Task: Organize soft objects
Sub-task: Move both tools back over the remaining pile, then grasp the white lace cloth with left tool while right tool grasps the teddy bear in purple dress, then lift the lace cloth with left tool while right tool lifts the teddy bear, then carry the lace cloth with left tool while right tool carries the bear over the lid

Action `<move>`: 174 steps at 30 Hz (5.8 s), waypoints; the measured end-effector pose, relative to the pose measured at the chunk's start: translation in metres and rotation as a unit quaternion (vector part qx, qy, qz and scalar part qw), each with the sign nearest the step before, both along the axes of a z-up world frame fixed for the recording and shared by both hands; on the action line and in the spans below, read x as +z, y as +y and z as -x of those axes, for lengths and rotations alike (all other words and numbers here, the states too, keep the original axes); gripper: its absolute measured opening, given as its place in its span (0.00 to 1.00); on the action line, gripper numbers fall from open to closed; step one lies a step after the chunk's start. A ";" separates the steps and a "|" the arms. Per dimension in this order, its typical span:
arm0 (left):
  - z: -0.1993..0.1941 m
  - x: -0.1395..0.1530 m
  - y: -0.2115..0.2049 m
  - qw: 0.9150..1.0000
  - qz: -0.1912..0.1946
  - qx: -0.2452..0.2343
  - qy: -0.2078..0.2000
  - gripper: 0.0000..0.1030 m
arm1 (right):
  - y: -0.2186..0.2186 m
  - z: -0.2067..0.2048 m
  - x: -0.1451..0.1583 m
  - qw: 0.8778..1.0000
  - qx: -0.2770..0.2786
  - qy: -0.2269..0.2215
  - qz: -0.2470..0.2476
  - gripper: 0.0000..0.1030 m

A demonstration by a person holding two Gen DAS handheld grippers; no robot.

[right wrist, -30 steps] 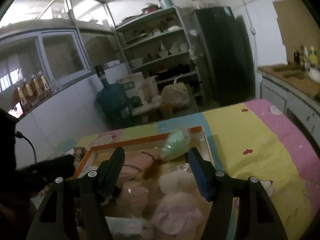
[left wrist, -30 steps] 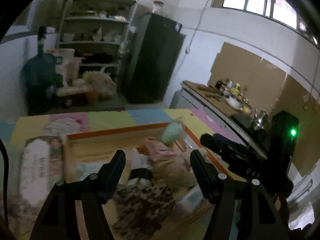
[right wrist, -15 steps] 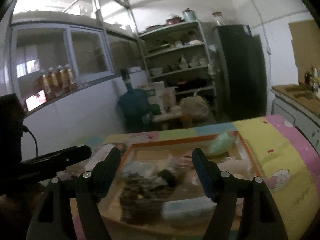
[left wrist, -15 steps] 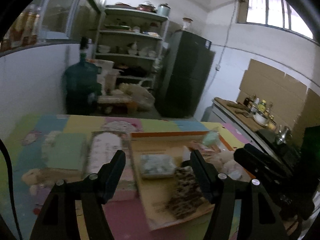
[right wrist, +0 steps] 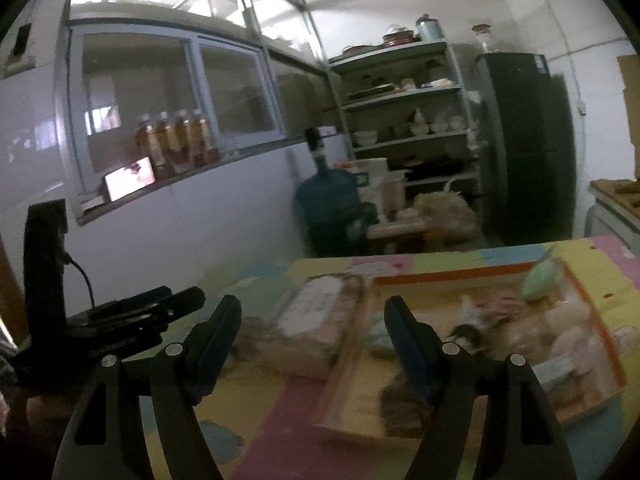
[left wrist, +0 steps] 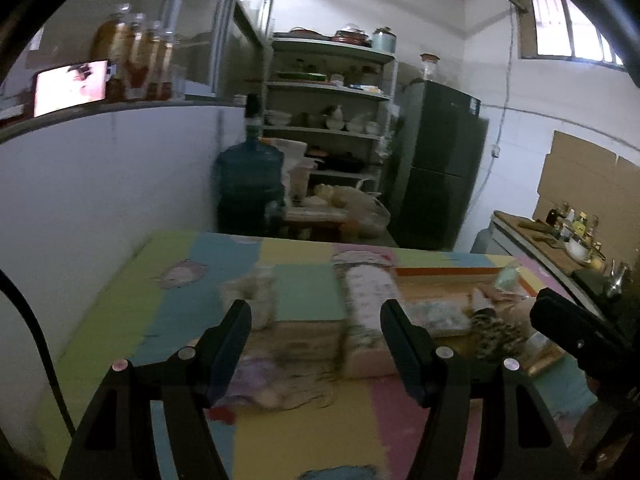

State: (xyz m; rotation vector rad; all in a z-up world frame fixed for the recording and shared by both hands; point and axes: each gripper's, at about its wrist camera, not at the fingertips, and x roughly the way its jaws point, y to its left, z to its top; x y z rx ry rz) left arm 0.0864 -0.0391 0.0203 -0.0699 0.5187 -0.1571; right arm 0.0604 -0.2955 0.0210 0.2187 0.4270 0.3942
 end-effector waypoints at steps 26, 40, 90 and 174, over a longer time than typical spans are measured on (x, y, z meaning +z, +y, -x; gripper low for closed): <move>0.018 -0.043 0.127 0.996 0.046 0.060 0.036 0.65 | 0.134 -0.035 -0.047 0.986 0.118 0.104 0.057 0.73; 0.018 -0.061 0.157 0.995 0.054 0.079 0.042 0.65 | 0.216 -0.101 -0.081 0.962 0.159 0.149 0.161 0.73; -0.188 -0.109 0.068 0.981 0.013 -0.077 0.178 0.09 | 0.121 -0.046 -0.074 0.980 0.096 0.159 0.067 0.39; 0.024 0.020 0.001 0.991 0.074 -0.104 -0.038 0.07 | 0.034 0.000 -0.015 0.996 -0.029 0.050 0.074 0.46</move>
